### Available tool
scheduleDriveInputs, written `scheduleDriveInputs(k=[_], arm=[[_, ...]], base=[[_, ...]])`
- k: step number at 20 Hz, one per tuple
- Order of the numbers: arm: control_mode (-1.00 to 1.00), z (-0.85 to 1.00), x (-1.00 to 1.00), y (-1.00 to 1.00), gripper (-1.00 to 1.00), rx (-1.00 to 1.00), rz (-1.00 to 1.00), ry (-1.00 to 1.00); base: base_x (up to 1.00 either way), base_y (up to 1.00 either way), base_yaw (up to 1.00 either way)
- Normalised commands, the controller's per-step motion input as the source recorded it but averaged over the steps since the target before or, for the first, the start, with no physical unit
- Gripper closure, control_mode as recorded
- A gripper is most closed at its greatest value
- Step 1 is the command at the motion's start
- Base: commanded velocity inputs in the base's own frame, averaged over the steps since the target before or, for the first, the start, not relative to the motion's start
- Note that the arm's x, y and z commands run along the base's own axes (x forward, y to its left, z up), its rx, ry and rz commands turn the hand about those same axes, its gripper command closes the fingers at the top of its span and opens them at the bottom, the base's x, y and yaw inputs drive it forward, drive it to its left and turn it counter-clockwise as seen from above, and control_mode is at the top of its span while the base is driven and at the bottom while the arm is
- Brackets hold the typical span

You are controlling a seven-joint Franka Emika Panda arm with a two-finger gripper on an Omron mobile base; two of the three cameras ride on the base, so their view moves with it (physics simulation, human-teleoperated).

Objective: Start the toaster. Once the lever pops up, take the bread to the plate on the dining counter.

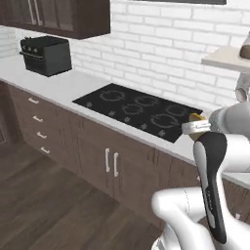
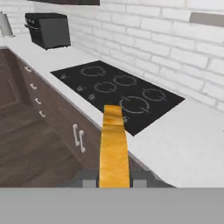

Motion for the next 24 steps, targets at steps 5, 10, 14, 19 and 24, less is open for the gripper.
scheduleDriveInputs(k=[5,10,14,19,24], arm=[[1.0,0.0,0.0,0.0,1.0,0.0,0.0,0.0],[1.0,0.0,0.0,0.0,1.0,0.0,0.0,0.0],[1.0,0.0,0.0,0.0,1.0,0.0,0.0,0.0],[1.0,0.0,0.0,0.0,1.0,0.0,0.0,0.0],[1.0,0.0,0.0,0.0,1.0,0.0,0.0,0.0]], base=[[0.0,0.12,1.0],[0.0,0.11,1.0],[0.0,0.22,1.0],[0.0,0.08,1.0],[0.0,0.0,0.94]])
